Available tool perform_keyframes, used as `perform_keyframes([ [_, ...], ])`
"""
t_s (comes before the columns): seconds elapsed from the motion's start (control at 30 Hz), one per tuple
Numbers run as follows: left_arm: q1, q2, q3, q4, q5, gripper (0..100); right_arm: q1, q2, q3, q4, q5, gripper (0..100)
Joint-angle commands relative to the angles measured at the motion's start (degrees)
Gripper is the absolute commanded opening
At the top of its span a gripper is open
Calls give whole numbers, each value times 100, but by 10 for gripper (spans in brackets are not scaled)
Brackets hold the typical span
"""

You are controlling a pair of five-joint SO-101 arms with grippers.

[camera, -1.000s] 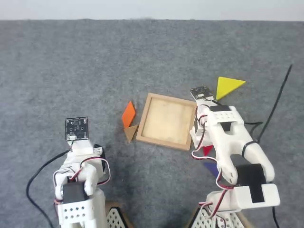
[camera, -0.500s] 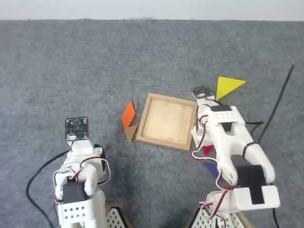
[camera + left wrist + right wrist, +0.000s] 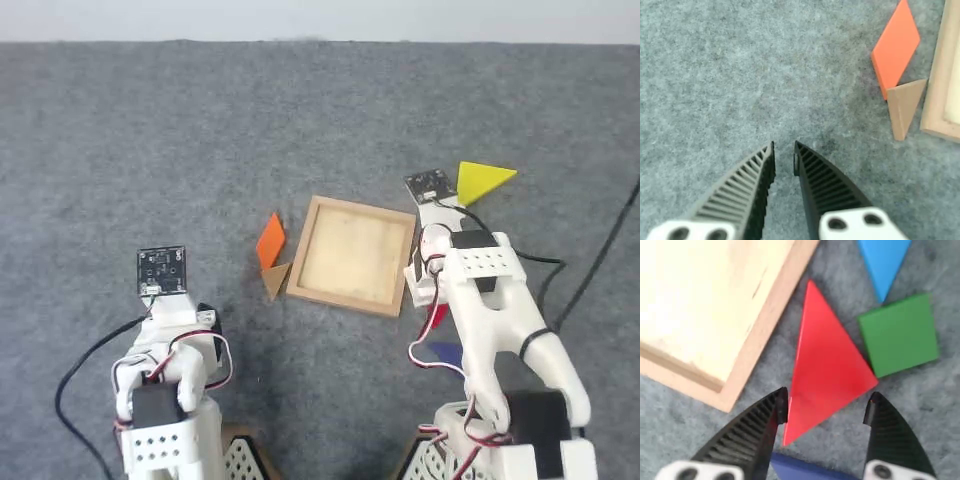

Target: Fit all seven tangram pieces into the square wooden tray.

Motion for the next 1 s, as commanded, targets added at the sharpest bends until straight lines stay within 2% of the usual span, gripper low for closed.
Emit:
perform_keyframes([
  [0.0,-18,-105,-66,26,53,57,-22,259,-246,-119,167,271],
  [0.2,-18,-105,-66,26,53,57,-22,892,-422,-119,246,289],
  [0.6,-18,-105,-66,26,53,57,-13,1077,-993,-154,281,292],
  [0.83,-18,-105,-66,26,53,57,-13,1077,-993,-233,870,292],
  [0.97,-18,-105,-66,26,53,57,-13,1244,-985,-391,949,292],
])
